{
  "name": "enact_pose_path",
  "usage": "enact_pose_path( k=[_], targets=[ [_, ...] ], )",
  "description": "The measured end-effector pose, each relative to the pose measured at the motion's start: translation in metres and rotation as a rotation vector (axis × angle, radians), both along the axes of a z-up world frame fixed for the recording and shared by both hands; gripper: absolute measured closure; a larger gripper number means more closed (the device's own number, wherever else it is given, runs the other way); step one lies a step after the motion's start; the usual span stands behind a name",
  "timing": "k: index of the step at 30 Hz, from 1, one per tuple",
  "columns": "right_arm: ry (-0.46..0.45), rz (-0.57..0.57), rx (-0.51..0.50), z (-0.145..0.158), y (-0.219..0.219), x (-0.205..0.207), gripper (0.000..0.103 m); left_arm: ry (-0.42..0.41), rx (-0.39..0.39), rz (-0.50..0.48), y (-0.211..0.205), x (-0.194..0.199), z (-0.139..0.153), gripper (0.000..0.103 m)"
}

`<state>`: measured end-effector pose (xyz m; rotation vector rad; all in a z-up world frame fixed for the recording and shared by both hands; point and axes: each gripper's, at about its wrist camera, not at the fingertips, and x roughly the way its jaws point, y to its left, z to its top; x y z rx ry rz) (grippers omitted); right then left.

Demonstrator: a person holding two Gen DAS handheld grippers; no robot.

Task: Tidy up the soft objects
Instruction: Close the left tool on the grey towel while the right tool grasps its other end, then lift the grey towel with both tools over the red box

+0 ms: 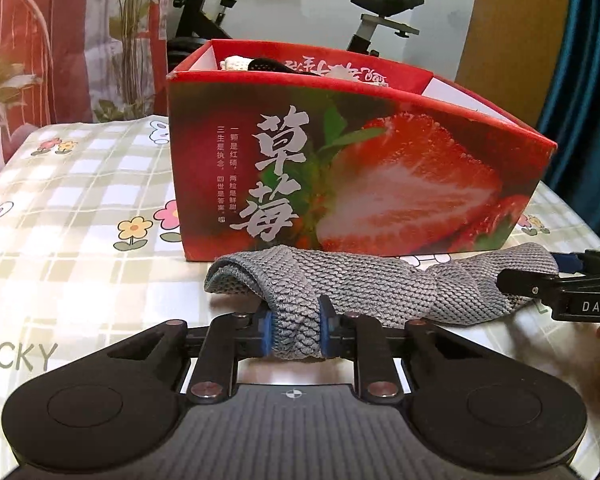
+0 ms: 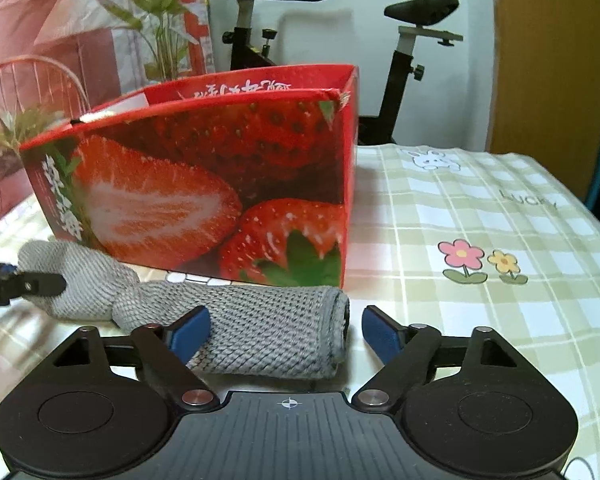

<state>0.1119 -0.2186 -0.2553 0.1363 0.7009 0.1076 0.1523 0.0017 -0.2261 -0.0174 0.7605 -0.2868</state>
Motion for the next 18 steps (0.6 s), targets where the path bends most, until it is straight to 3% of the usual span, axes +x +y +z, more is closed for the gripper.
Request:
enact_pose_path(
  k=[4,6,9,18],
  targets=[
    [0.018,0.014,0.033,0.002,-0.003,-0.003,0.053,0.002,-0.007,0.002,0.003,-0.005,0.002,0.081],
    [0.005,0.007,0.068,0.008,-0.008,-0.004,0.073,0.003,-0.010,0.001,0.004,-0.006,0.005,0.081],
    [-0.007,0.009,0.124,0.019,-0.014,-0.009,0.089,-0.010,-0.028,-0.004,0.005,-0.011,0.012,0.082],
    [-0.067,0.090,0.112,0.057,0.003,-0.027,0.091,-0.068,-0.059,-0.015,0.009,-0.024,0.043,0.084]
  ],
)
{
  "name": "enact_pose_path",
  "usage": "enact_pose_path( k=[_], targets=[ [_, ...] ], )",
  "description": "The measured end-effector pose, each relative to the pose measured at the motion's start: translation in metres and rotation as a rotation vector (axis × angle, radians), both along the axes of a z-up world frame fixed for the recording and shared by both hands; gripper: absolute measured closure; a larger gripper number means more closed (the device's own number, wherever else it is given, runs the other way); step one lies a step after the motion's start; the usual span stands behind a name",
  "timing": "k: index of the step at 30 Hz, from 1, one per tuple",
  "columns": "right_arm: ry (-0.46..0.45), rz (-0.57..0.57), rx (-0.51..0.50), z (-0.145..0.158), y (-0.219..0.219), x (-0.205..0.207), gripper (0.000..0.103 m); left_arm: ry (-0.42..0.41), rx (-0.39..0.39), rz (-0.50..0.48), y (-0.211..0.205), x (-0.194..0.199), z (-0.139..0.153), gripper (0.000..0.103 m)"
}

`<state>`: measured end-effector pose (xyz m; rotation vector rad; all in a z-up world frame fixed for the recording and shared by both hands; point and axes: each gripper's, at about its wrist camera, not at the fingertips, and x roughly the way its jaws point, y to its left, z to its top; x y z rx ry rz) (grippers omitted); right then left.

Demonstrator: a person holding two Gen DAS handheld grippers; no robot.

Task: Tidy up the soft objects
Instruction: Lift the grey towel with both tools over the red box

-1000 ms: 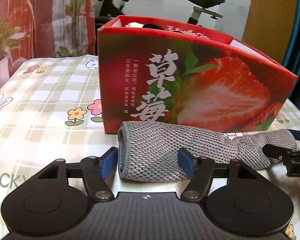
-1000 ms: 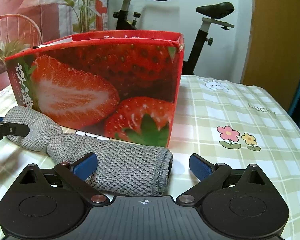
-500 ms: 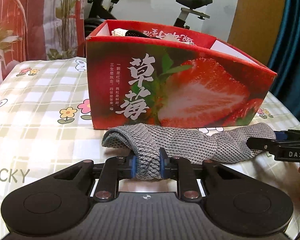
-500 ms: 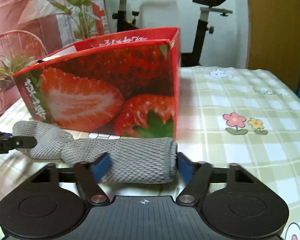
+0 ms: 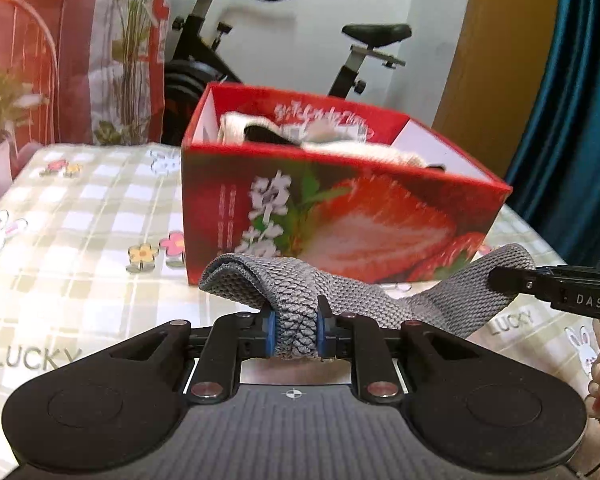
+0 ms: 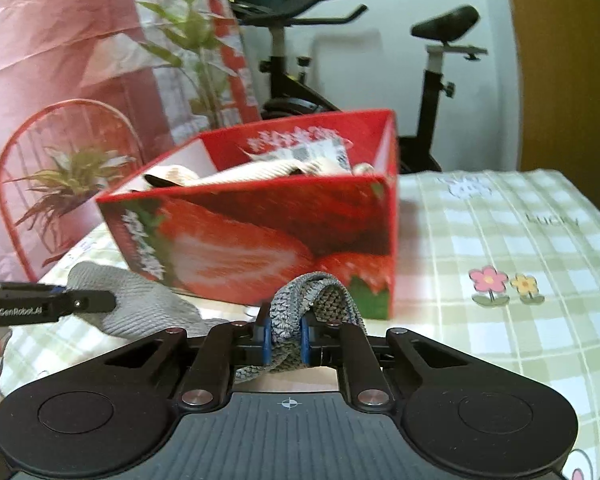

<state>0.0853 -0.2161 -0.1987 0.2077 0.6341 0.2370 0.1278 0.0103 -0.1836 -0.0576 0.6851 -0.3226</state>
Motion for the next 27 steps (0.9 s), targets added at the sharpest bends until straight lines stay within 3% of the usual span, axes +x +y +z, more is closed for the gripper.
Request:
enact_pose_path(
  k=[13,20,27],
  targets=[
    [-0.159,0.076,-0.073,0.083,0.014,0.003,0.091,-0.167,0.015,0.004,0.001,-0.008,0.062,0.084],
    [-0.222,0.106,-0.148,0.121,0.014,0.043,0.091,-0.243,0.036,0.019,-0.004,0.025,0.094,0.084],
    [-0.249,0.061,-0.181,0.126,0.010,0.104,0.091,-0.321,0.103,0.042,-0.020,0.079,0.114,0.084]
  ],
)
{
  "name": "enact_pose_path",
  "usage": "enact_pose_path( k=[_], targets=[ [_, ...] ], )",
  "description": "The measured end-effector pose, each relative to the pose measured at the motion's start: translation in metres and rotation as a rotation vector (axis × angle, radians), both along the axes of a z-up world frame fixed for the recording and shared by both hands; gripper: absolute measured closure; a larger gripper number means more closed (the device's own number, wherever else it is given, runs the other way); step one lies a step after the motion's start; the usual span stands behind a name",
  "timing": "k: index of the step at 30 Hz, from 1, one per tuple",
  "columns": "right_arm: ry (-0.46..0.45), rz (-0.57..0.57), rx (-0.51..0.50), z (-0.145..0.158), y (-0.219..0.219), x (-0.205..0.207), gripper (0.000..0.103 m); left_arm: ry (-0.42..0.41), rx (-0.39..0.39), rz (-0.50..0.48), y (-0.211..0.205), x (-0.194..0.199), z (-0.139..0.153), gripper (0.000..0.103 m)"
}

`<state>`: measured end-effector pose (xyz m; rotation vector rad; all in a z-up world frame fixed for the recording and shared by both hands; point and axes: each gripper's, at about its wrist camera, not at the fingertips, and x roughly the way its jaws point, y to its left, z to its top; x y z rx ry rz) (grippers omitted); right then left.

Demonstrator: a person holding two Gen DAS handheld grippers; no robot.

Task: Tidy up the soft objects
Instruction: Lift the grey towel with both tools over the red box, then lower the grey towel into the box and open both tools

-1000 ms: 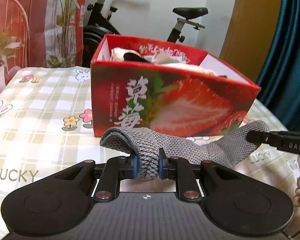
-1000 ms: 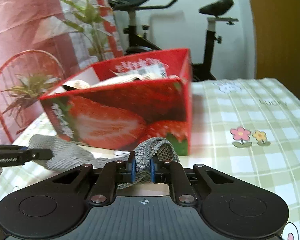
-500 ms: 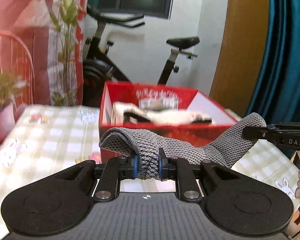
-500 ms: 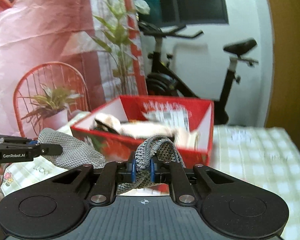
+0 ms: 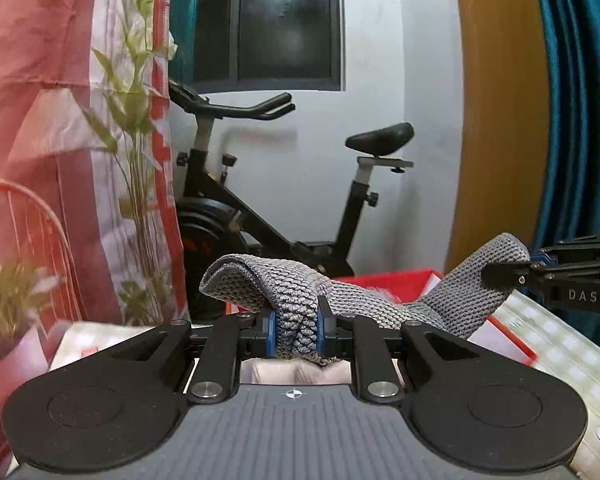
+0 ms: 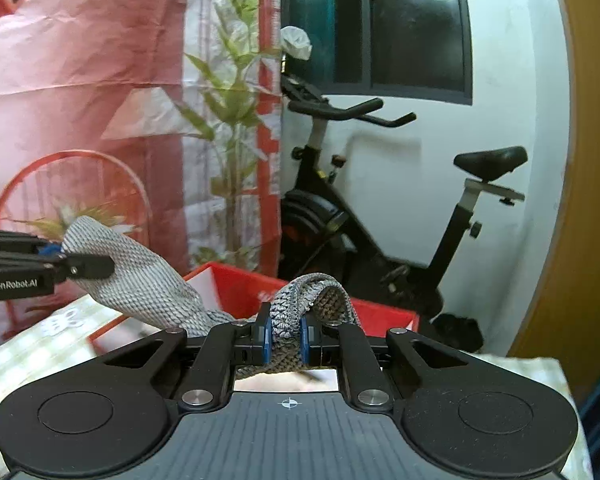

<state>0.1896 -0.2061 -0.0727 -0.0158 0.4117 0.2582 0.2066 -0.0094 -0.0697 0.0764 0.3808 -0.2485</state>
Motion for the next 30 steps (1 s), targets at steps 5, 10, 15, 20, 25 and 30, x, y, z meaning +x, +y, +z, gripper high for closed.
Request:
enact_pose_path(
  k=[5,10,15,20,25,30],
  targets=[
    [0.001,-0.027,-0.015,-0.012,-0.002,0.042,0.091,0.014,0.029,0.020,-0.010,0.038,-0.007,0.084],
    [0.048,-0.028,-0.040,-0.036,0.002,0.073,0.091,0.070,0.048,0.020,-0.018,0.068,-0.029,0.084],
    [0.128,-0.046,-0.064,-0.062,0.003,0.091,0.091,0.149,0.077,-0.023,-0.021,0.086,-0.053,0.084],
    [0.207,-0.043,-0.056,-0.080,0.002,0.097,0.091,0.210,0.086,-0.056,-0.020,0.094,-0.066,0.083],
    [0.223,-0.055,-0.048,-0.085,0.002,0.097,0.089,0.230,0.070,-0.049,-0.013,0.096,-0.070,0.079],
    [0.237,-0.086,-0.042,-0.080,-0.001,0.095,0.070,0.236,0.037,-0.045,-0.008,0.091,-0.061,0.042]
  ],
)
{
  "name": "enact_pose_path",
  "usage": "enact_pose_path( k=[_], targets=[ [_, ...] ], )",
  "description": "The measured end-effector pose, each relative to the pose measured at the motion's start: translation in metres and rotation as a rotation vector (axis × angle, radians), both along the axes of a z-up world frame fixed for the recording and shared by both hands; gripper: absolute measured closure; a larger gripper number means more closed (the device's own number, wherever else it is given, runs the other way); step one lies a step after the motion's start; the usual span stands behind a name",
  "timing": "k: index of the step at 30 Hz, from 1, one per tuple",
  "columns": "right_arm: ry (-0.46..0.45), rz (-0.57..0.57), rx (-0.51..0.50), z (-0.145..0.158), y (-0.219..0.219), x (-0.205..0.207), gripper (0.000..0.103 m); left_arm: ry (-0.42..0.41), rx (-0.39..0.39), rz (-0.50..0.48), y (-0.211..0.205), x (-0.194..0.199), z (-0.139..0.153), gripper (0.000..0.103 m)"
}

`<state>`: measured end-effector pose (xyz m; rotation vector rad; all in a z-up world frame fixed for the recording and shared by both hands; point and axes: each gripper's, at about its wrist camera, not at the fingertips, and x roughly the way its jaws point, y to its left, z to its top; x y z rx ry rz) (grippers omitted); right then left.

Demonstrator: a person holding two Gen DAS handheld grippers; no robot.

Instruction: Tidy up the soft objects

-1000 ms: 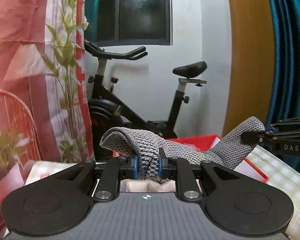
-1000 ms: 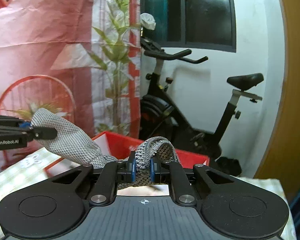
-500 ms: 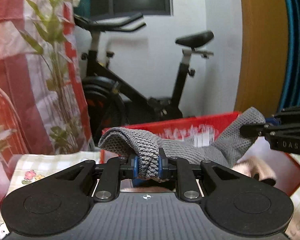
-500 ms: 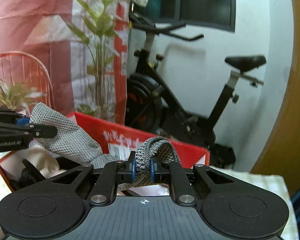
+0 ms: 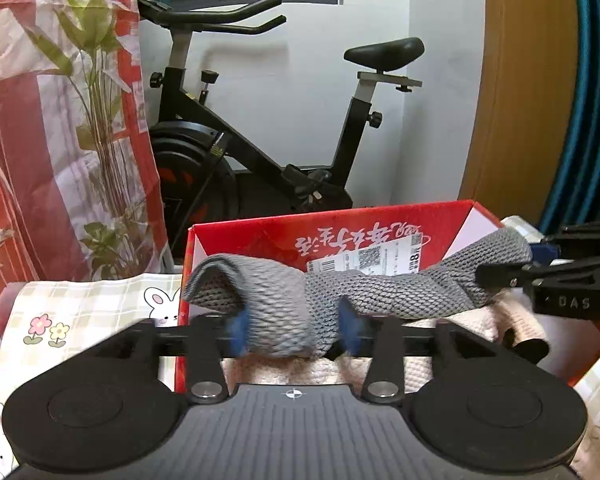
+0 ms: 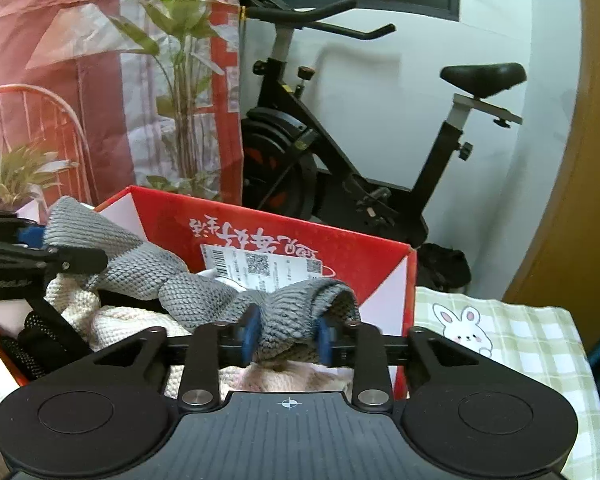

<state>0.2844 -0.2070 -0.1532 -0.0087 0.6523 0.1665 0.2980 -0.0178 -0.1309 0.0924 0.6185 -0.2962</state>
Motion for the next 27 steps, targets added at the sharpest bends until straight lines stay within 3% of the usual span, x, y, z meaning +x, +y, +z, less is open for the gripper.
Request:
enact_pose_path(
  k=[1,3,5,7,15,27],
  targets=[
    [0.006,-0.007,0.010,0.001,-0.002,-0.002,0.067,-0.002,-0.007,0.004,0.001,-0.002,0.002,0.032],
    [0.016,-0.020,0.041,0.002,-0.005,-0.006,0.052,-0.013,-0.010,0.010,0.001,-0.007,0.007,0.023],
    [0.017,-0.026,0.063,0.005,-0.007,-0.010,0.046,-0.023,-0.014,0.015,0.001,-0.013,0.012,0.008],
    [0.018,-0.034,0.065,0.010,-0.008,-0.015,0.040,-0.037,-0.024,0.028,0.002,-0.019,0.018,0.002],
    [-0.015,-0.044,0.077,0.039,-0.003,-0.042,0.000,-0.045,-0.081,0.084,0.012,-0.045,0.042,0.000],
    [-0.064,-0.074,0.131,0.094,0.008,-0.092,0.000,-0.121,-0.080,0.162,0.019,-0.104,0.091,0.000]
  ],
)
